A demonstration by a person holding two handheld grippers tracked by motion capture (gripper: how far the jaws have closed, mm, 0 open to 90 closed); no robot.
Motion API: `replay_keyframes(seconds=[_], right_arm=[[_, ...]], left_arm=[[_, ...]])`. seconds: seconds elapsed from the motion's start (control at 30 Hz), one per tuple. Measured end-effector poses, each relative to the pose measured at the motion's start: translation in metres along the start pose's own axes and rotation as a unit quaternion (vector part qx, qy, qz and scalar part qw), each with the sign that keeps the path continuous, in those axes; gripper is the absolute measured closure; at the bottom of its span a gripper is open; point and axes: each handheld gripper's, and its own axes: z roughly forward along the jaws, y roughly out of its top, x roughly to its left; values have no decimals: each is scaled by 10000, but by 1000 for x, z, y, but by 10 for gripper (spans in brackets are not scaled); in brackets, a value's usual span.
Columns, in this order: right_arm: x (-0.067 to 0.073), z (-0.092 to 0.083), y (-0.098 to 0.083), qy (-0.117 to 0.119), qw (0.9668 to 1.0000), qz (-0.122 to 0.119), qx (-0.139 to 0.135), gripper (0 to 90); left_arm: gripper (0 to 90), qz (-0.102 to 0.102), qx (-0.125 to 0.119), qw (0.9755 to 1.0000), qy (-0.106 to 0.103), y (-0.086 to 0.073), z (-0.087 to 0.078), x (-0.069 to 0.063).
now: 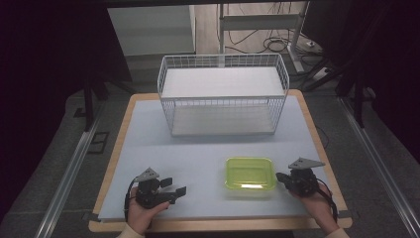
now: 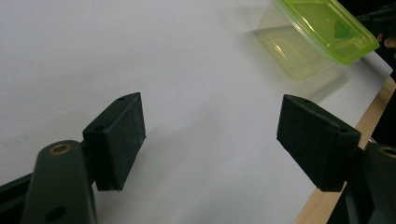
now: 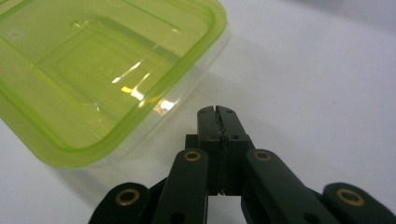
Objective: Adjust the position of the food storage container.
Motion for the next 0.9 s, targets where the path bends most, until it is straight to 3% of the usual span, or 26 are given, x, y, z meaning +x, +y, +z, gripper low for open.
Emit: replay_keyframes(seconds=[0.9], right_arm=[[25, 21, 21, -110, 9986, -520, 76, 898]], left_arm=[[231, 15, 26, 10000, -3, 0, 0, 1]])
